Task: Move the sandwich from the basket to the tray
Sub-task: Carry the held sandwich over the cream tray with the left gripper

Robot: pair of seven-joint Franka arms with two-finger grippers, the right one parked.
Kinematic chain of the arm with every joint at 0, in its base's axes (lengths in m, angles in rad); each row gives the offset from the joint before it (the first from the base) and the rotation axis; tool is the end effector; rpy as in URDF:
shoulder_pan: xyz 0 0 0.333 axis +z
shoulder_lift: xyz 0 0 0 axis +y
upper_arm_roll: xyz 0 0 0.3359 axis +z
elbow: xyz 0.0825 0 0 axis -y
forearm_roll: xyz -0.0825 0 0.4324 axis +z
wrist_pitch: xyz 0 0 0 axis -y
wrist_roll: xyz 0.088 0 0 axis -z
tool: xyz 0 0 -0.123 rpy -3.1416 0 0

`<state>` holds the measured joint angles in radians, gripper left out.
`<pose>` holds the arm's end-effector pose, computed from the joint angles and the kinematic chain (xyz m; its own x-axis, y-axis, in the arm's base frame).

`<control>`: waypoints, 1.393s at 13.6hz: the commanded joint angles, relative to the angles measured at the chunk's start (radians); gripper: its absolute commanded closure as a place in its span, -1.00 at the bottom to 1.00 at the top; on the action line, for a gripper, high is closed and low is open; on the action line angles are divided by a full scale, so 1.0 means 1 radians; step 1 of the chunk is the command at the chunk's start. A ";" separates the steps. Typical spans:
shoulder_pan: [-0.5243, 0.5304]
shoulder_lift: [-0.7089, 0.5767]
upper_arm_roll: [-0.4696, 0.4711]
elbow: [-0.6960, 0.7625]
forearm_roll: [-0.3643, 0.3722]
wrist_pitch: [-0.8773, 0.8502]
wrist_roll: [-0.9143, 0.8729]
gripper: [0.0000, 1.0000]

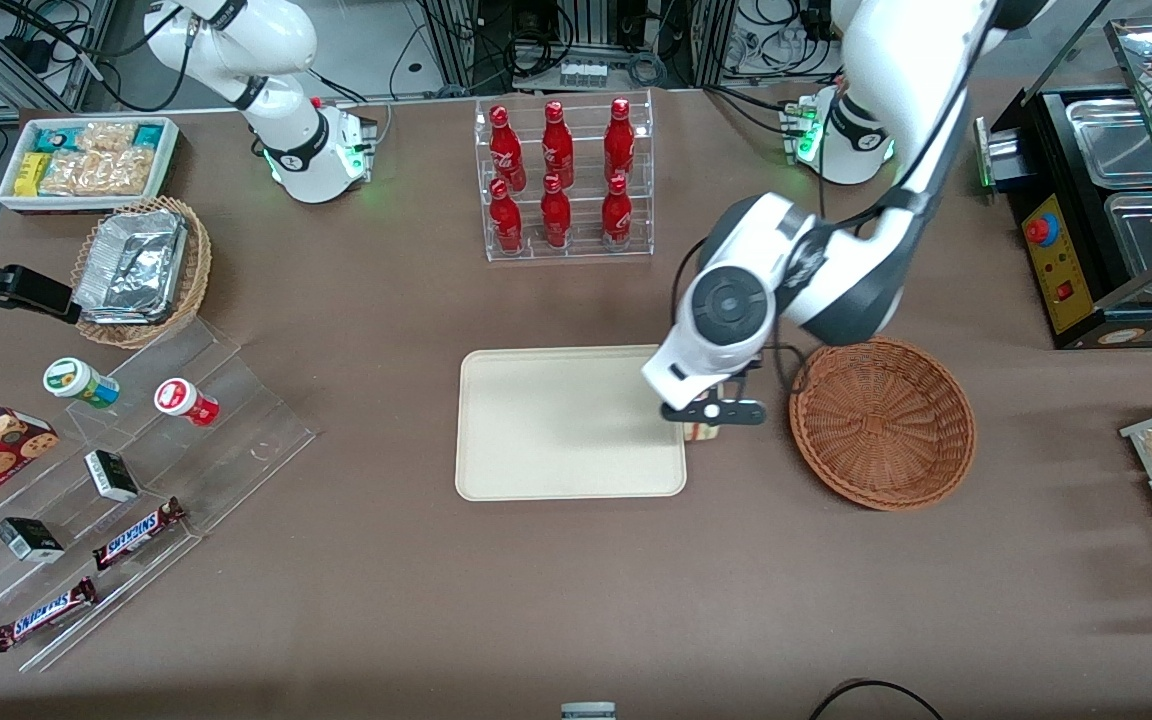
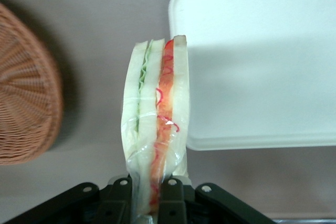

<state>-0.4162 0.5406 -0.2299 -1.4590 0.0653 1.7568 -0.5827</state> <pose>0.5987 -0.4126 0.3411 0.9738 -0.0545 -0.2209 -0.0730 -0.9944 -0.0763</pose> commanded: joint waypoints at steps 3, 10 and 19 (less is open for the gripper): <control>-0.073 0.185 0.009 0.236 -0.039 -0.017 -0.051 1.00; -0.150 0.304 0.018 0.304 -0.041 0.125 -0.134 1.00; -0.190 0.374 0.021 0.304 0.073 0.213 -0.155 1.00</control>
<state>-0.5834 0.8916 -0.2241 -1.1972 0.1113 1.9714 -0.7123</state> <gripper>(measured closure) 0.837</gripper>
